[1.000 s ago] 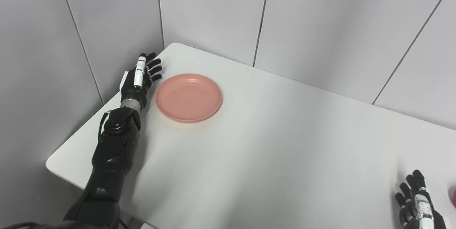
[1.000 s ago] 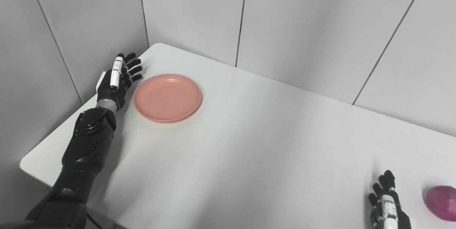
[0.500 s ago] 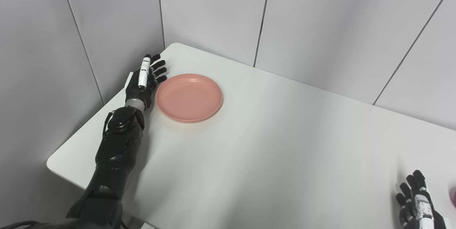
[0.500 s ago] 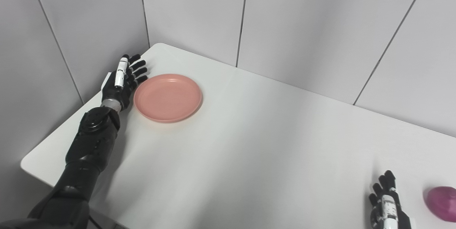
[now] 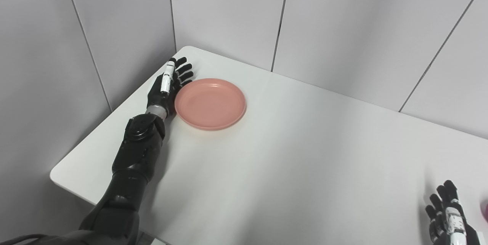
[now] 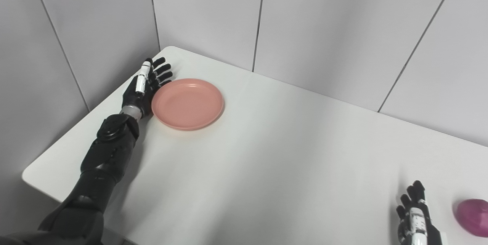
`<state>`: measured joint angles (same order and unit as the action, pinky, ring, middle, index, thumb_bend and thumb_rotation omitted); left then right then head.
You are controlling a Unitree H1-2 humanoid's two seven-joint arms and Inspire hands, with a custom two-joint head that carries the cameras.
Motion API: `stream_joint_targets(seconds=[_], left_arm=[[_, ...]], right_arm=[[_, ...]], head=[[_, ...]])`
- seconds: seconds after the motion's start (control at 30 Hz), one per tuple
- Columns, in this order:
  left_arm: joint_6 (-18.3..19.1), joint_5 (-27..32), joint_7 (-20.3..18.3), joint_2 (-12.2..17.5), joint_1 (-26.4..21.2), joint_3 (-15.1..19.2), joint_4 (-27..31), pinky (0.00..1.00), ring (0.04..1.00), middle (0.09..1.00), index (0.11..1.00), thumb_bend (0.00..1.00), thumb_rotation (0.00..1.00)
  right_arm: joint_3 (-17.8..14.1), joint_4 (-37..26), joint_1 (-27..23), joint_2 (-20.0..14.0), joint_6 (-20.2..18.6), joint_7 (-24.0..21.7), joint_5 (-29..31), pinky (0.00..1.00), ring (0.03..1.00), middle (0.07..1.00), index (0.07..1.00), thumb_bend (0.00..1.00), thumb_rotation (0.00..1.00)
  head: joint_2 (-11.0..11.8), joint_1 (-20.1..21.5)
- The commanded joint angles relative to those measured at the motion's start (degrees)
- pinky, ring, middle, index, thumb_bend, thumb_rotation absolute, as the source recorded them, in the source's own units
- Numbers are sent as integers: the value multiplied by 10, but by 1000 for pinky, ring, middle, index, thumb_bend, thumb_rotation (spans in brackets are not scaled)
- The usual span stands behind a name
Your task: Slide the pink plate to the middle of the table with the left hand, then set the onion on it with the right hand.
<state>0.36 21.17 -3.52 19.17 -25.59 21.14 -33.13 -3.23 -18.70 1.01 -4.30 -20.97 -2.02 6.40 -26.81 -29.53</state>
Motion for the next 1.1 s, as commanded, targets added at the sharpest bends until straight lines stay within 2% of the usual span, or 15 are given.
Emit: stream_joint_targets(seconds=[0.0, 0.33, 0.73, 0.87, 1.07], left_arm=[[-2, 5, -8, -4, -15, -2, -2, 850, 855, 851, 830, 338, 1000], [-2, 5, -11, -14, -13, -10, -2, 849, 852, 846, 830, 337, 1000], [-8, 0, -25, -24, -26, -22, -22, 847, 846, 838, 822, 354, 1000], [-4, -2, -26, -28, -27, -29, -17, 833, 844, 837, 823, 351, 1000], [1, -9, -20, -31, -32, -41, -21, 848, 856, 849, 824, 364, 1000]], right_arm=[[-3, -14, -10, 0, 10, -3, 7, 1000, 1000, 1000, 1000, 0, 1000], [-3, -20, -11, 7, 3, 8, 0, 1000, 1000, 1000, 1000, 0, 1000], [0, -17, -9, 4, 6, -1, 8, 1000, 1000, 1000, 1000, 0, 1000], [-1, -30, -9, 11, -14, 13, 0, 1000, 1000, 1000, 1000, 0, 1000], [-1, -30, -10, 9, -17, 7, 7, 1000, 1000, 1000, 1000, 0, 1000]], head=[[0, 1], [-2, 9], [-2, 20], [-6, 23], [-8, 27]])
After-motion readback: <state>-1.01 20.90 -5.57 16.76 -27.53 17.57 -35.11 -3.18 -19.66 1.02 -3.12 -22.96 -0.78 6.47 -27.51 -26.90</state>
